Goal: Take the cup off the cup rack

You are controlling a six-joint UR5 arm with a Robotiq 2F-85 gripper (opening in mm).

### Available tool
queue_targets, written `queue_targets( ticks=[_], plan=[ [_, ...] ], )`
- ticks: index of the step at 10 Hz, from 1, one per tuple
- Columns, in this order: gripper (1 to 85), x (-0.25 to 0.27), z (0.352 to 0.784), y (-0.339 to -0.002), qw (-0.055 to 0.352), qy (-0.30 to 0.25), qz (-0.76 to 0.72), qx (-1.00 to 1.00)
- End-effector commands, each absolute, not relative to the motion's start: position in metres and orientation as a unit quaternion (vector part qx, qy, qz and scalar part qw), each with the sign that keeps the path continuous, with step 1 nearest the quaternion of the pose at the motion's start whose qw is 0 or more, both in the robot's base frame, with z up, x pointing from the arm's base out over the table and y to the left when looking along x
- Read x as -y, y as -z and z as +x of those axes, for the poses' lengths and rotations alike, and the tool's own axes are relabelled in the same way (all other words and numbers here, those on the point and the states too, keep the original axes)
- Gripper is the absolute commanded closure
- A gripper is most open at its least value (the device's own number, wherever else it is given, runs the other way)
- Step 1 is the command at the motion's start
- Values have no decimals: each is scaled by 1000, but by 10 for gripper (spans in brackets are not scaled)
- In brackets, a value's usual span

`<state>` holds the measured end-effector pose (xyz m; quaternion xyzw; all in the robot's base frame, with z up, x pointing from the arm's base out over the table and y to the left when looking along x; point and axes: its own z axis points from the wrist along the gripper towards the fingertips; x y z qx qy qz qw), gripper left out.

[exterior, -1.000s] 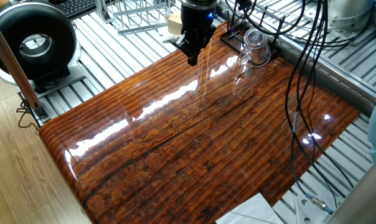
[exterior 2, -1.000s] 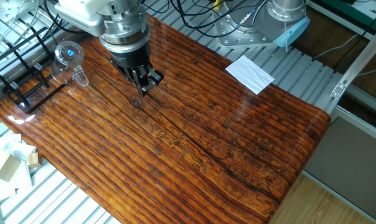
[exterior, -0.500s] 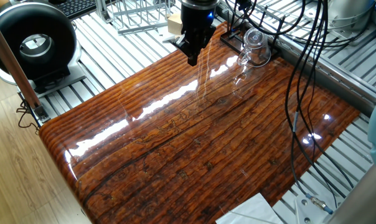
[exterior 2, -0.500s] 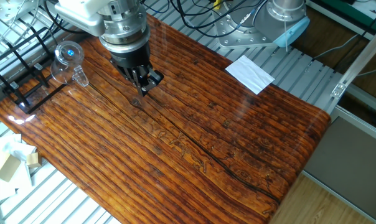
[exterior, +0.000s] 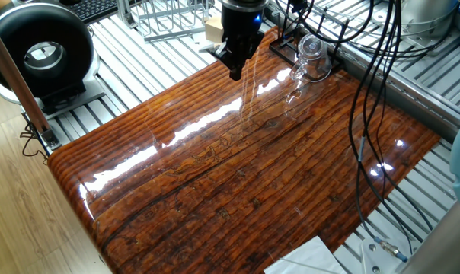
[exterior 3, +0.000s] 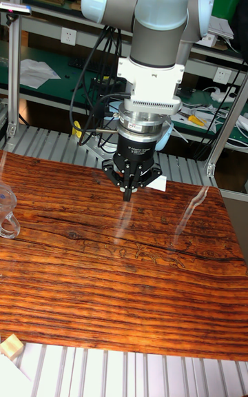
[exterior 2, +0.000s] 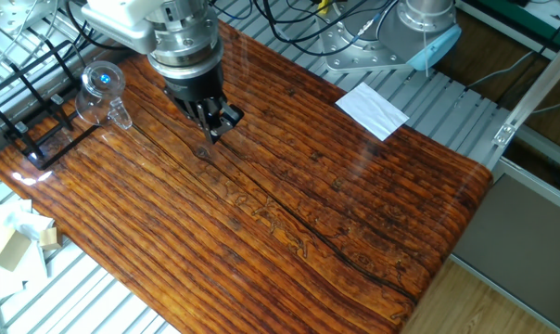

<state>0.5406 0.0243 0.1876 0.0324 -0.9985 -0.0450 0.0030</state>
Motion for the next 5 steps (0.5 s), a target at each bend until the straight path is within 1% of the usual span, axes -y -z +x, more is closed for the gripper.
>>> queue_targets(
  ticks=[1, 5],
  plan=[
    [847, -26, 541, -189, 0, 51, 32, 998],
    [847, -28, 542, -189, 0, 53, 32, 998]
  ],
)
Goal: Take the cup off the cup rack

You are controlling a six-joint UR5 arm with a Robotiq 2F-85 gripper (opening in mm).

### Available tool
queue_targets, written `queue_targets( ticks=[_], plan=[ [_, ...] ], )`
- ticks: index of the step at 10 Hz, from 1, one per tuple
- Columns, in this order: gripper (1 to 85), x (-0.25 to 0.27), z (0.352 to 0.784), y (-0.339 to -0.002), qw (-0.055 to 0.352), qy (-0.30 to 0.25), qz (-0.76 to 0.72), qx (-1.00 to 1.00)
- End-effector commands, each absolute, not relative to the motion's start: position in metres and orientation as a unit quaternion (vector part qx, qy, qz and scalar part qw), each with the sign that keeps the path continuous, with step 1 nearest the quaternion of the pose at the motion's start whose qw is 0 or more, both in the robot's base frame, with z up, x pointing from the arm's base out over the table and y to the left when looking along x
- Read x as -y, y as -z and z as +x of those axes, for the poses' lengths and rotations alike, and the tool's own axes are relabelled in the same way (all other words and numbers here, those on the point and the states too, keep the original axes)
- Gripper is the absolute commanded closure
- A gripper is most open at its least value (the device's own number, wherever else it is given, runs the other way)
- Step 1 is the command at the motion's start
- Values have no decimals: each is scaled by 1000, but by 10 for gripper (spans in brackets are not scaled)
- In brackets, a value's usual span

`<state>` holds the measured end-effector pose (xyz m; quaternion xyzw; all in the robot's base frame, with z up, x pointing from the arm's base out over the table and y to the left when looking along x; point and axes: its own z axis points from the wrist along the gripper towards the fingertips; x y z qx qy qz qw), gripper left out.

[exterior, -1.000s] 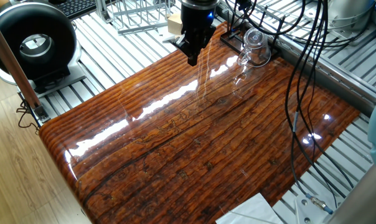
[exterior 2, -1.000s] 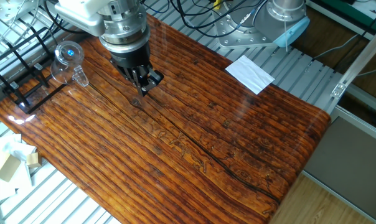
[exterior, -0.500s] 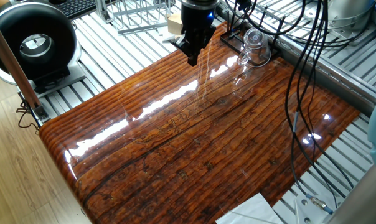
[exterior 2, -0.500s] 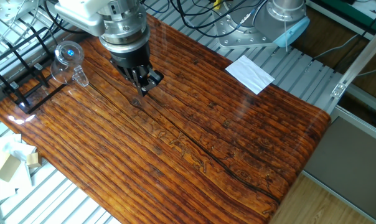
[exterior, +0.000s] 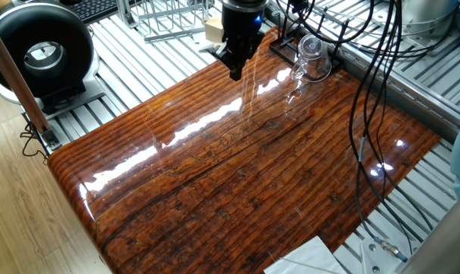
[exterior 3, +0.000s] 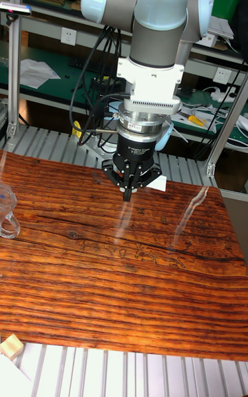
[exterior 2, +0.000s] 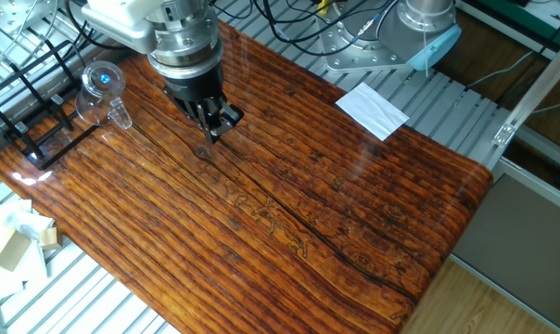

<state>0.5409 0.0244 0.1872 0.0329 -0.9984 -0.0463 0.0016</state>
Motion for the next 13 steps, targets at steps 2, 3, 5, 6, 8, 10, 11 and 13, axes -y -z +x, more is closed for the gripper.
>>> queue_targets(
  ticks=[2, 3, 5, 6, 8, 10, 11, 13],
  plan=[
    [847, -28, 542, -189, 0, 53, 31, 998],
    [847, -28, 542, -189, 0, 53, 31, 998],
    [847, -28, 542, -189, 0, 53, 31, 998],
    [847, -28, 542, -189, 0, 53, 31, 998],
    [847, -28, 542, -189, 0, 53, 31, 998],
    [847, -28, 542, -190, 1, 53, 30, 998],
    [847, -27, 542, -190, 3, 50, 30, 998],
    [847, -26, 542, -191, 5, 48, 31, 998]
  ],
)
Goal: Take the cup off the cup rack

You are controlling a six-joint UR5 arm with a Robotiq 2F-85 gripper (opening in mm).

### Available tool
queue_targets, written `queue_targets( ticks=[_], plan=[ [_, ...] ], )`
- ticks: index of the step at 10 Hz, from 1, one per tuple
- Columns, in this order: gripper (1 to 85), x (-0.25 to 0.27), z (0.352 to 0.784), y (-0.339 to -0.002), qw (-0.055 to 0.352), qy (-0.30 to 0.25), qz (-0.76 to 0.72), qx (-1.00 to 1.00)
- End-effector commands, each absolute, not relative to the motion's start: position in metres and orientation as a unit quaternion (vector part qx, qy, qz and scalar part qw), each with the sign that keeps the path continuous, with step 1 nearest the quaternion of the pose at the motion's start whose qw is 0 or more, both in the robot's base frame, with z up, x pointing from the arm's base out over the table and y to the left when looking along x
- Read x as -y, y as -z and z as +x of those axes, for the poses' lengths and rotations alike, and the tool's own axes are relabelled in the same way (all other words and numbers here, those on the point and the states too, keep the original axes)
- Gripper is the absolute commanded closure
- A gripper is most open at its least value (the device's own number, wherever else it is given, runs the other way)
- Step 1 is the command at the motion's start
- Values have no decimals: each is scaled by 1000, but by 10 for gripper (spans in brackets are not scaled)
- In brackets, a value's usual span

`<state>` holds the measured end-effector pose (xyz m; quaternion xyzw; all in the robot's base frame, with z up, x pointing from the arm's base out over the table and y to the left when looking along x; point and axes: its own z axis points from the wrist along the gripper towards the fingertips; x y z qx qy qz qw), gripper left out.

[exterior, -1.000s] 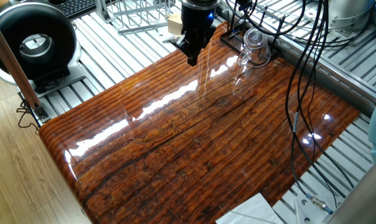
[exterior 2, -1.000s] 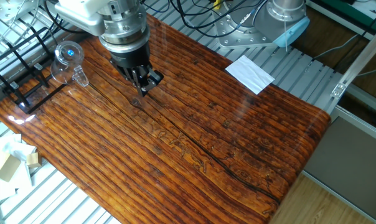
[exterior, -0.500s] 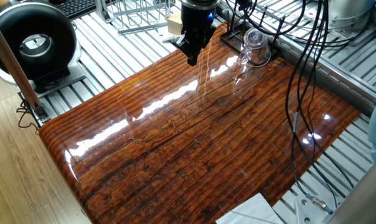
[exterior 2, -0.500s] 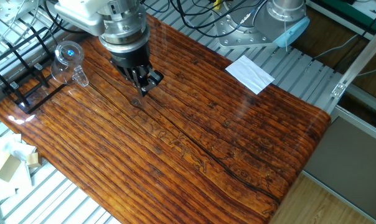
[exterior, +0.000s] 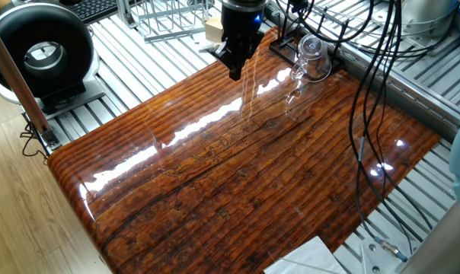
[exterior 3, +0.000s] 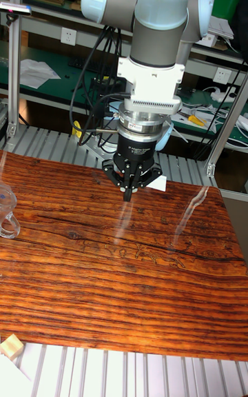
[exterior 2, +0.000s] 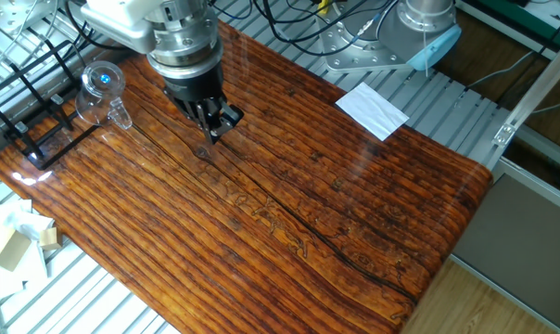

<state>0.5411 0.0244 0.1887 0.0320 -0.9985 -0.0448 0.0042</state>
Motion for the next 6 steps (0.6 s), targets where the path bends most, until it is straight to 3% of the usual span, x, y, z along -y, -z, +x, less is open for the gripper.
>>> queue_targets(
  ticks=[1, 4, 6],
  plan=[
    [847, -24, 541, -193, 10, 41, 30, 999],
    [847, -17, 543, -210, 16, 19, 24, 999],
    [847, -7, 547, -244, 23, -17, 35, 999]
  ],
)
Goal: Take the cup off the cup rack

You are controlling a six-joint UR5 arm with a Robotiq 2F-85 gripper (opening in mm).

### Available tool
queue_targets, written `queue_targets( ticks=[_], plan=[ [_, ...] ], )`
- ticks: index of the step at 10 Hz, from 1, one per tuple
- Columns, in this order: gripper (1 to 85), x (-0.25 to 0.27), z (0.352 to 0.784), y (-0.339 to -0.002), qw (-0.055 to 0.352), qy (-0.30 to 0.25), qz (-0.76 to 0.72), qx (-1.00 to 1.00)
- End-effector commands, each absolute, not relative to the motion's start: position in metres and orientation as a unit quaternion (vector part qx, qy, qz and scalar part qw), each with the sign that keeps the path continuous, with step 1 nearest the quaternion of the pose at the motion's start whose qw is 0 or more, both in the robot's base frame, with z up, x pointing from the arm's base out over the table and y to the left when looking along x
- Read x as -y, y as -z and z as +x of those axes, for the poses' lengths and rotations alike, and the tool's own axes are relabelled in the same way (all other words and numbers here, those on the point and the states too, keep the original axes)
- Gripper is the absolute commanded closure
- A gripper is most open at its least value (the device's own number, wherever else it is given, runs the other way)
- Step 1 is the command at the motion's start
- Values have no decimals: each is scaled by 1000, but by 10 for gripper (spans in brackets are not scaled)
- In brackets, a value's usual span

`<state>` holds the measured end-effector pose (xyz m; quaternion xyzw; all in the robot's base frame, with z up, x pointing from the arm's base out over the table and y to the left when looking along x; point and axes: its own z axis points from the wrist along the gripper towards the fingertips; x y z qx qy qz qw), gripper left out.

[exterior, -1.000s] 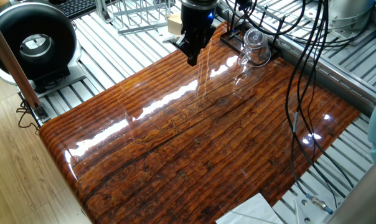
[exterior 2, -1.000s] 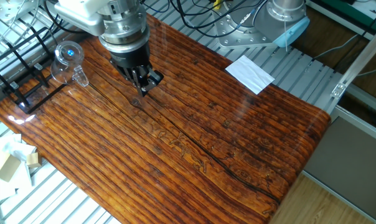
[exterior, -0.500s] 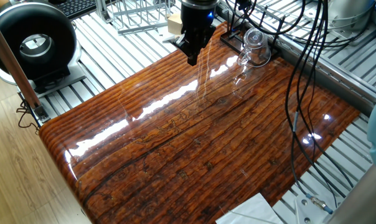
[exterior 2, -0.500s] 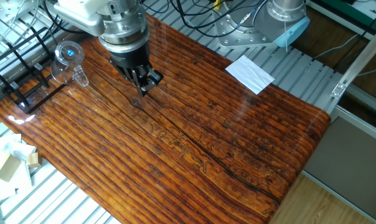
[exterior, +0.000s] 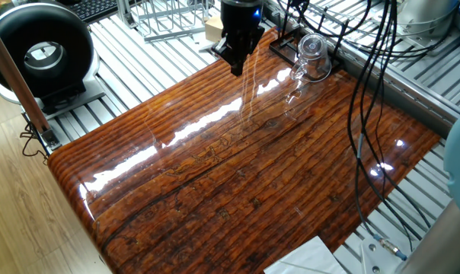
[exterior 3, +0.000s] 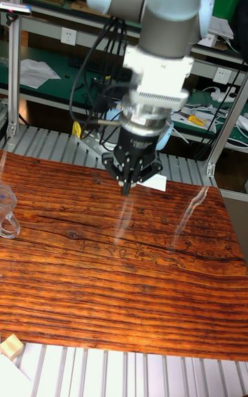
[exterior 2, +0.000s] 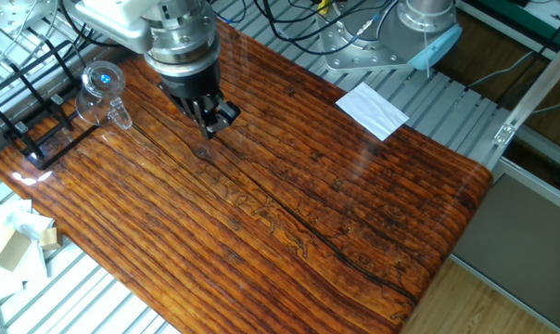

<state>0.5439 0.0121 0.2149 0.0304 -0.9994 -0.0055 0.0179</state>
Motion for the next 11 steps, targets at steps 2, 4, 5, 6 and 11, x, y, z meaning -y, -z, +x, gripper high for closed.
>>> queue_targets(
  ticks=[2, 4, 5, 6, 11],
  plan=[
    [847, -11, 557, -266, 17, -27, 71, 997],
    [847, -31, 595, -280, -13, -69, 113, 991],
    [847, -15, 620, -279, -43, -117, 154, 980],
    [847, 1, 637, -271, -62, -147, 189, 969],
    [847, 46, 635, -220, -45, -189, 261, 946]
  ],
)
